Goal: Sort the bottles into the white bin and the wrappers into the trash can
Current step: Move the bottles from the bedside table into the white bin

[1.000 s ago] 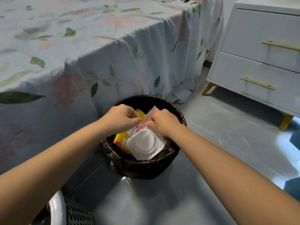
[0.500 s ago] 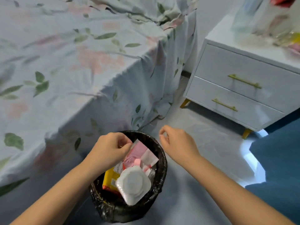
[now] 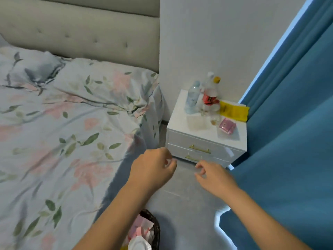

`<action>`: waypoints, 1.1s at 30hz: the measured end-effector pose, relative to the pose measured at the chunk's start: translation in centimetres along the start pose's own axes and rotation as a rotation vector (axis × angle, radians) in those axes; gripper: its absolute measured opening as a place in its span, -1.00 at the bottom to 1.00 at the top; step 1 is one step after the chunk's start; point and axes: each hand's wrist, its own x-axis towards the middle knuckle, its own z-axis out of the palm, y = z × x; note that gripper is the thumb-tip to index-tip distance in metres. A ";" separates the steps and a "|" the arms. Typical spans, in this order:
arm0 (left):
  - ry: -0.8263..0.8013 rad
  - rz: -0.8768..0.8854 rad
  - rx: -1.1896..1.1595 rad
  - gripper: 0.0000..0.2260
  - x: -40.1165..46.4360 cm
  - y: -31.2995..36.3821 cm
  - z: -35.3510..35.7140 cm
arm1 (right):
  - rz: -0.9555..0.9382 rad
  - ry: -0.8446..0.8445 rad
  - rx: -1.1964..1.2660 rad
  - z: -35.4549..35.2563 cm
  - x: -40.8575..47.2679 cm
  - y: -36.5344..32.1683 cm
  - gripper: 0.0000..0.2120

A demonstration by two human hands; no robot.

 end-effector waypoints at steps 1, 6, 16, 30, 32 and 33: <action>-0.003 0.033 0.017 -0.80 1.8 1.9 -1.0 | 0.025 0.011 -0.001 -2.4 0.6 0.9 -0.68; -0.053 0.080 0.052 -0.56 12.2 8.2 -2.7 | 0.146 0.042 0.065 -12.5 6.5 6.5 -0.54; -0.071 -0.089 0.053 -0.44 34.2 11.1 0.3 | 0.052 0.175 0.067 -21.7 26.4 8.8 -0.52; -0.144 -0.026 0.177 -0.61 47.4 8.8 6.0 | 0.029 0.178 0.116 -19.3 39.5 9.0 -0.77; -0.125 -0.041 0.144 -0.65 48.1 8.9 6.7 | 0.016 0.163 0.115 -19.1 39.9 9.7 -0.76; -0.107 -0.049 0.126 -0.67 48.3 8.8 7.0 | 0.011 0.148 0.110 -19.0 39.9 10.0 -0.75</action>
